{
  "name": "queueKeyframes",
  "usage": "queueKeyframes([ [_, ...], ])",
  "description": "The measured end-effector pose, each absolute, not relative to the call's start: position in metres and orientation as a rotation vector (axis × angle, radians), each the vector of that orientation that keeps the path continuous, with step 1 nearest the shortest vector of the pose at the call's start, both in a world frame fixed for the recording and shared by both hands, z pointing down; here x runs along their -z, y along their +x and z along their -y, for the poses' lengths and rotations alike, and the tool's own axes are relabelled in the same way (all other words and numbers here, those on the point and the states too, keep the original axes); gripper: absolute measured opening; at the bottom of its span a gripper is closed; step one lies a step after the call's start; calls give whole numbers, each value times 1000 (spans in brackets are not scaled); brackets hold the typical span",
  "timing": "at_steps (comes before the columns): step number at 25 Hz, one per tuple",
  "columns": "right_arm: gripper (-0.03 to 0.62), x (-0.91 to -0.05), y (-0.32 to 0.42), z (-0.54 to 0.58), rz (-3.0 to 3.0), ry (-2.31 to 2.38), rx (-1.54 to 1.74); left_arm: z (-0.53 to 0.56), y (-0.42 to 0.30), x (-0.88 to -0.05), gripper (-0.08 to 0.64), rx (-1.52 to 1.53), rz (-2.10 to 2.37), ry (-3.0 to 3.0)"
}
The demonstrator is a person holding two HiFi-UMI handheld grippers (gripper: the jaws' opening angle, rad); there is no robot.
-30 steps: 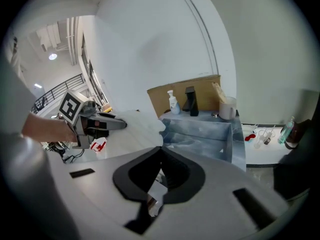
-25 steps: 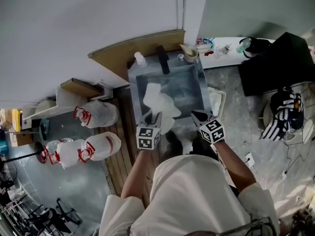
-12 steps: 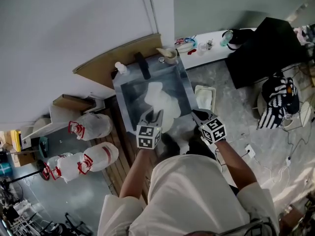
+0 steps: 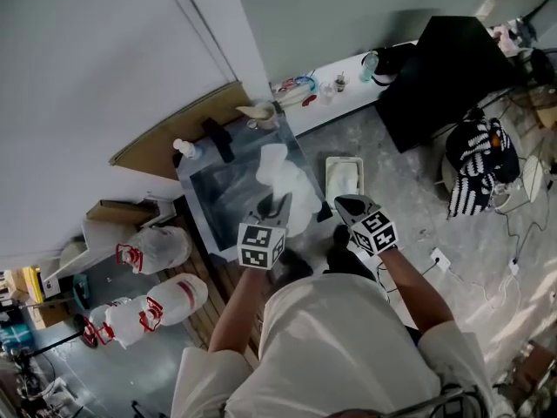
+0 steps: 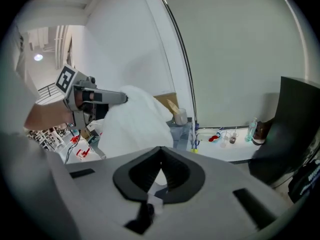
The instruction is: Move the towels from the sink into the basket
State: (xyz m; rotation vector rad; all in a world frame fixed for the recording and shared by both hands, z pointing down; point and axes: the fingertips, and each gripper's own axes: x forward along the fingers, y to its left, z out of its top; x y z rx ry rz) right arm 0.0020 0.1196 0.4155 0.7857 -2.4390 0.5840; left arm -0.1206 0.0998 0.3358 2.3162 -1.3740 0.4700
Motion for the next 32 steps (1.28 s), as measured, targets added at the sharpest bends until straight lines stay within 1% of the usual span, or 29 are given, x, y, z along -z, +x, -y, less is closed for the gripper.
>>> queueKeyframes([
  [5, 3, -416, 41, -112, 2426, 843, -604, -80, -64, -325, 72, -483, 1278, 2405],
  [18, 3, -437, 159, -93, 2348, 1016, -703, -44, 50, -364, 72, -557, 1115, 2436],
  [26, 3, -447, 202, -84, 2322, 1061, -755, -31, 99, -374, 72, -563, 1065, 2439],
  [32, 3, -462, 218, -76, 2309, 1066, -792, -26, 117, -411, 72, -620, 1050, 2413],
])
